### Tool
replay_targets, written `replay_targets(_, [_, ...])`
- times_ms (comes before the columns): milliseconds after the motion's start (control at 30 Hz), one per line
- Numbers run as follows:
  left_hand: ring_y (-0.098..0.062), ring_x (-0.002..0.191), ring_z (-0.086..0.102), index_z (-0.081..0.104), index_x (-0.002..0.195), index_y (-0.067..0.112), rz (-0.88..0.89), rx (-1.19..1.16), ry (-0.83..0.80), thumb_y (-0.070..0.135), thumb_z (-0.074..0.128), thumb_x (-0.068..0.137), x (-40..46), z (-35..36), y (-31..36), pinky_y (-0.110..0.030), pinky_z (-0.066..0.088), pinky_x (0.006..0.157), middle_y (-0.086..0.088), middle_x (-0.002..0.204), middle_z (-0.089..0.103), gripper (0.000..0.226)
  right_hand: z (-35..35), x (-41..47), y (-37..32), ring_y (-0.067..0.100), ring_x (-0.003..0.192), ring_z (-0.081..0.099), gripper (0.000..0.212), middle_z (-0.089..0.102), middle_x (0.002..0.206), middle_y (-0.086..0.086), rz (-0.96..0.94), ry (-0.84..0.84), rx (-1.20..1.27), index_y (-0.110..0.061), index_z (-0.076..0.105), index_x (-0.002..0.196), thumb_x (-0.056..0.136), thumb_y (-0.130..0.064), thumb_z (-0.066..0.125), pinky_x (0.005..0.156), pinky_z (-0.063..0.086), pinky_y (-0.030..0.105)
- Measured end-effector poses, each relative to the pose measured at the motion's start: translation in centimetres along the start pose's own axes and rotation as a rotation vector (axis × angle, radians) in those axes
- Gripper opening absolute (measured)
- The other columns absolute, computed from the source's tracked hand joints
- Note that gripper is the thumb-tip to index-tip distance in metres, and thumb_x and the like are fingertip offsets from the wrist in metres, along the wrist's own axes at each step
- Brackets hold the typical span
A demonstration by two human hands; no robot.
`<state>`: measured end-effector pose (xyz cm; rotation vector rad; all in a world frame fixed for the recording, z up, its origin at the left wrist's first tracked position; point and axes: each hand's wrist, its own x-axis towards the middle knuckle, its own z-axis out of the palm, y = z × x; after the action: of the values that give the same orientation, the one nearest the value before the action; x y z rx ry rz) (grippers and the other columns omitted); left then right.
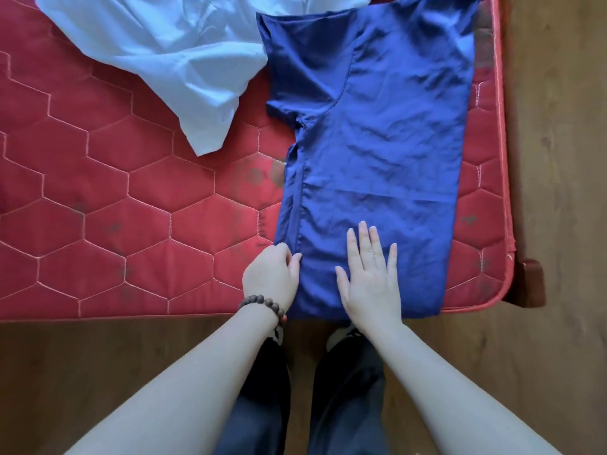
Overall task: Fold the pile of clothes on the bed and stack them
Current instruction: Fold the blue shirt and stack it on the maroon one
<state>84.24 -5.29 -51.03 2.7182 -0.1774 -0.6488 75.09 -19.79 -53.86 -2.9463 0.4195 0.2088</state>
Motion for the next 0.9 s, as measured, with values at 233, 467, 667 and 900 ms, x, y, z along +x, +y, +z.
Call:
replay_targets(233, [-0.029, 0.059, 0.051, 0.048, 0.079, 0.011, -0.071, -0.389, 0.076, 0.028, 0.050, 0.097, -0.7, -0.8, -2.3, -0.036, 0.037, 0.058, -0.003, 0.056, 0.052, 0.025, 1.5, -0.9, -3.9, 0.028, 0.147, 0.018, 0.059, 0.021, 0.159, 0.011, -0.042, -0.020, -0.025, -0.021, 0.031, 0.151, 0.096, -0.042, 0.037, 0.113, 0.016, 0.064])
replay_targets(467, [-0.023, 0.073, 0.049, 0.043, 0.076, 0.015, -0.077, -0.070, -0.098, 0.045, 0.058, 0.090, -1.2, -0.5, -2.2, -0.032, 0.036, 0.062, 0.000, 0.080, 0.050, 0.036, 0.9, -0.2, -4.8, 0.031, 0.144, 0.027, 0.053, 0.032, 0.154, 0.014, -0.051, 0.062, 0.032, -0.017, 0.044, 0.144, 0.096, -0.038, 0.040, 0.112, 0.017, 0.065])
replay_targets(667, [-0.023, 0.077, 0.050, 0.046, 0.082, 0.019, -0.154, -0.090, -0.135, 0.036, 0.061, 0.090, -2.7, -1.1, -2.7, -0.030, 0.038, 0.066, 0.002, 0.084, 0.057, 0.024, -0.8, 7.5, -5.3, 0.035, 0.128, 0.049, 0.027, 0.059, 0.125, 0.013, -0.486, 0.062, 0.147, -0.014, 0.067, 0.100, 0.078, 0.000, 0.061, 0.108, 0.029, 0.063])
replay_targets(900, [-0.024, 0.076, 0.053, 0.053, 0.077, 0.011, -0.172, -0.149, -0.271, 0.028, 0.058, 0.087, -3.5, -1.4, -4.6, -0.031, 0.039, 0.066, 0.001, 0.076, 0.057, 0.021, -3.2, 13.5, -5.0, 0.031, 0.108, 0.057, 0.014, 0.058, 0.087, 0.005, -0.797, -0.115, -0.024, -0.013, 0.062, 0.071, 0.073, -0.009, 0.075, 0.111, 0.017, 0.061])
